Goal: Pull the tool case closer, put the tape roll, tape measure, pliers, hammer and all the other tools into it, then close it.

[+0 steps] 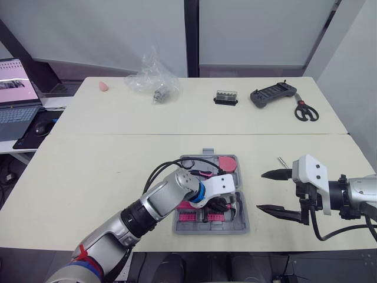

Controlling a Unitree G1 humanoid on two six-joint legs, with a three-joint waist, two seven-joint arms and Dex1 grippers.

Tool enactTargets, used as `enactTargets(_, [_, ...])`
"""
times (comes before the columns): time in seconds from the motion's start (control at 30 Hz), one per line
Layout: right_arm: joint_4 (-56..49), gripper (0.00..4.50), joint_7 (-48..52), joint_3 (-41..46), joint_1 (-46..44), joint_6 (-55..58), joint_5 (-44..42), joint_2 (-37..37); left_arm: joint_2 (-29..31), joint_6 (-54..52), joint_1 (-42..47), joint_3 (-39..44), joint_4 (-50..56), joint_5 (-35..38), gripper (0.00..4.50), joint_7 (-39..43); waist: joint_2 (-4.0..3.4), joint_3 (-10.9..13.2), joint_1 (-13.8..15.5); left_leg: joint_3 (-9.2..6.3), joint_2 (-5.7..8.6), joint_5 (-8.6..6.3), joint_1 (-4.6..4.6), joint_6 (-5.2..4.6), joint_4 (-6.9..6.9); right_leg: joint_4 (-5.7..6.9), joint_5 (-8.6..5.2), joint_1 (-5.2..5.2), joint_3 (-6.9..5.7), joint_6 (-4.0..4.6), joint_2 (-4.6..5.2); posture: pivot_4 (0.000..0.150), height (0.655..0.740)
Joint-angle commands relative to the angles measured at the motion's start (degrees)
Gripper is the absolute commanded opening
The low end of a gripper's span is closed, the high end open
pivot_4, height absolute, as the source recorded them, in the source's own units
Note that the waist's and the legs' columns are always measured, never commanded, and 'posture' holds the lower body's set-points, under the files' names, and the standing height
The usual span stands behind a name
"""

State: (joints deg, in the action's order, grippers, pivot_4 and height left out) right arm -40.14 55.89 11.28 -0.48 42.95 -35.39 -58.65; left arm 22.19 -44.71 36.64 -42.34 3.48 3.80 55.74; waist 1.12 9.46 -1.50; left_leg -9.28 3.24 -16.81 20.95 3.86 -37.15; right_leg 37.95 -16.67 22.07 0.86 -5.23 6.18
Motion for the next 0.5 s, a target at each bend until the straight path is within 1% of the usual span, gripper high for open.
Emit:
enactTargets(0.03, [-0.9, 4.5, -0.2, 1.4, 0.1, -0.9, -0.6, -0.1, -0.6, 0.6, 0.6, 0.6, 2.1, -0.8, 2.02, -0.4, 0.0, 0.0, 0.0, 0.0, 0.0, 0.0, 0.0, 0.0, -0.01, 0.0, 0.0, 0.0, 0.0, 0.0, 0.0, 0.15, 0.74])
enactTargets(0.13, [-0.5, 4.5, 0.0, 1.1, -0.2, -1.1, -0.5, 0.0, 0.3, 1.3, 0.5, 3.3, 5.5, -0.2, 2.99, -0.7, 0.0, 0.0, 0.0, 0.0, 0.0, 0.0, -0.01, 0.0, -0.02, 0.01, 0.0, -0.02, 0.0, 0.0, 0.0, 0.15, 0.74])
enactTargets(0.17, [-0.2, 4.5, 0.0, 1.0, -0.3, -1.4, -0.3, 0.0, 1.3, 3.2, 0.2, 4.7, 7.2, 0.1, 3.26, -0.4, 0.0, 0.0, 0.0, -0.01, -0.01, 0.0, -0.01, 0.0, -0.01, 0.02, 0.0, -0.01, -0.01, 0.0, 0.0, 0.15, 0.74])
enactTargets(0.3, [1.5, 4.5, 0.5, 0.2, -0.8, -2.8, 0.8, 0.0, 5.9, 8.3, -2.0, 11.1, 10.5, 1.0, 3.26, -0.3, -0.01, 0.0, -0.1, -0.01, -0.02, 0.01, -0.03, 0.01, -0.01, 0.02, 0.0, -0.01, 0.0, 0.0, 0.0, 0.15, 0.74])
enactTargets(0.37, [2.2, 4.5, 0.6, -0.3, -1.0, -3.5, 1.1, 0.1, 7.5, 14.4, -4.7, 14.1, 10.4, 2.1, 3.26, 0.6, -0.03, 0.0, -0.2, 0.0, -0.03, 0.01, -0.06, 0.02, 0.01, 0.02, 0.0, -0.01, 0.02, 0.0, 0.0, 0.15, 0.74])
enactTargets(0.4, [2.7, 4.5, 0.7, -0.6, -1.3, -3.8, 1.3, 0.1, 7.7, 15.6, -6.2, 15.8, 9.6, 3.0, 3.08, 0.5, -0.03, 0.0, -0.2, 0.01, -0.03, 0.01, -0.08, 0.02, 0.02, 0.02, 0.0, -0.01, 0.02, 0.0, 0.0, 0.15, 0.74])
enactTargets(0.43, [3.2, 4.5, 0.8, -0.9, -1.5, -4.2, 1.5, 0.1, 7.5, 19.5, -7.9, 17.3, 8.3, 3.6, 2.86, 0.4, -0.03, 0.0, -0.1, 0.0, -0.03, 0.01, -0.06, 0.02, 0.02, 0.01, 0.0, -0.01, 0.02, 0.0, 0.0, 0.15, 0.74])
enactTargets(0.5, [4.1, 4.5, 1.2, -1.3, -1.8, -4.9, 1.8, 0.0, 6.5, 23.2, -10.7, 19.5, 5.9, 4.8, 2.37, 0.1, -0.03, 0.0, 0.1, 0.0, 0.0, 0.01, -0.04, 0.02, -0.03, -0.01, 0.0, -0.03, 0.01, 0.0, 0.03, 0.15, 0.74])
